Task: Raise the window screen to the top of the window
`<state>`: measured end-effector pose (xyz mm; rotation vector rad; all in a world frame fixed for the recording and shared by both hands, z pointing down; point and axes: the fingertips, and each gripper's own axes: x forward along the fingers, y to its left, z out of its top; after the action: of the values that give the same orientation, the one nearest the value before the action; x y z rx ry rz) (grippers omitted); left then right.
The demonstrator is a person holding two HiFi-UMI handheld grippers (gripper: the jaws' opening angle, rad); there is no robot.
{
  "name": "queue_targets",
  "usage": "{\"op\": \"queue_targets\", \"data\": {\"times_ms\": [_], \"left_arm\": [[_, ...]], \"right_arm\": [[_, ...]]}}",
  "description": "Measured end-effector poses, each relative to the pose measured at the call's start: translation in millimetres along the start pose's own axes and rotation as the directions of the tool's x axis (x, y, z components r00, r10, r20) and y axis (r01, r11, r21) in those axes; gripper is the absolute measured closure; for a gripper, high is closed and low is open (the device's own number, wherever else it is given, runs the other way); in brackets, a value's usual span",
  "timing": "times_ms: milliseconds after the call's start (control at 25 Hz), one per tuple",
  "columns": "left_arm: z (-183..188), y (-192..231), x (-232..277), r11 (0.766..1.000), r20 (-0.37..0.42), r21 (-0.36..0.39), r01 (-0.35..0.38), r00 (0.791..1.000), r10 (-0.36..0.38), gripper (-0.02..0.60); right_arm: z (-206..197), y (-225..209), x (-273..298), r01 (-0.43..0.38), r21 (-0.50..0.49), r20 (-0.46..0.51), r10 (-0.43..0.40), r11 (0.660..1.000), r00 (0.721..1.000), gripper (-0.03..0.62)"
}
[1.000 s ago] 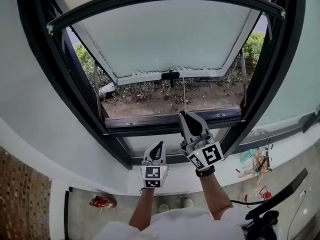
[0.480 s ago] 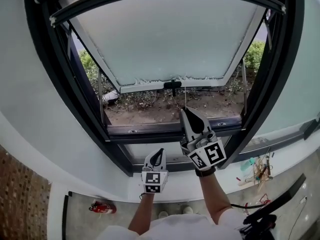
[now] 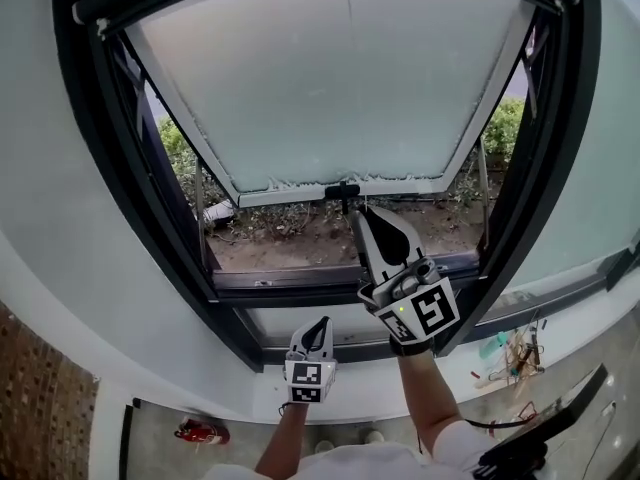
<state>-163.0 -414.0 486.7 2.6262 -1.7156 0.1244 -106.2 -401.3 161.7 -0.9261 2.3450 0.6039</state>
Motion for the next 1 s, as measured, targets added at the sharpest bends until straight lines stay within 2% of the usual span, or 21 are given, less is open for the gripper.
{"op": "queue_targets", "data": {"times_ms": [80, 200, 360, 440, 520, 600, 720, 800, 920, 1000], "left_arm": [[0.2, -0.6, 0.8, 1.000, 0.001, -0.003, 0.005, 1.000, -0.005, 0.580], [4.3, 1.0, 1.6, 1.000, 0.008, -0.002, 0.009, 1.000, -0.009, 0.580], [8.4, 4.9, 3.7, 1.000, 0.024, -0.006, 0.008, 1.000, -0.007, 0.580], [9.3, 5.4, 5.9, 1.000, 0.030, -0.008, 0.012, 0.999, -0.011, 0.580], [10.6, 4.5, 8.6, 1.000, 0.036, -0.010, 0.018, 0.999, -0.017, 0.580], [11.5, 2.7, 10.5, 1.000, 0.040, -0.013, 0.026, 0.999, -0.025, 0.580], [13.6, -0.8, 14.1, 0.999, 0.049, -0.017, 0.043, 0.998, -0.042, 0.580], [16.1, -4.0, 17.3, 0.998, 0.058, -0.020, 0.054, 0.997, -0.053, 0.580], [18.5, -7.8, 21.4, 0.997, 0.064, -0.023, 0.069, 0.996, -0.067, 0.580], [19.4, -9.2, 22.7, 0.997, 0.066, -0.027, 0.076, 0.995, -0.074, 0.580]], "right_arm": [[-1.0, -0.1, -3.6, 0.018, 0.009, 0.011, -0.018, 1.000, 1.000, 0.592], [5.5, -12.2, -16.2, 0.069, 0.120, 0.095, -0.081, 0.990, 0.992, 0.591], [19.0, -19.3, -30.8, 0.046, 0.239, 0.173, -0.089, 0.970, 0.981, 0.591], [22.6, -19.8, -38.6, 0.040, 0.259, 0.176, -0.088, 0.965, 0.980, 0.591], [10.8, -20.5, -47.5, 0.073, 0.226, 0.114, -0.100, 0.972, 0.988, 0.592], [-17.6, -22.8, -60.0, 0.130, 0.198, 0.013, -0.135, 0.972, 0.991, 0.592], [-73.6, -27.2, -85.4, 0.224, 0.205, -0.150, -0.196, 0.953, 0.969, 0.592], [-111.3, -27.7, -105.9, 0.273, 0.172, -0.267, -0.222, 0.946, 0.938, 0.592], [-154.8, -29.9, -141.8, 0.349, 0.053, -0.430, -0.294, 0.936, 0.853, 0.592], [-172.0, -29.0, -163.0, 0.380, 0.007, -0.487, -0.328, 0.925, 0.809, 0.592]]}}
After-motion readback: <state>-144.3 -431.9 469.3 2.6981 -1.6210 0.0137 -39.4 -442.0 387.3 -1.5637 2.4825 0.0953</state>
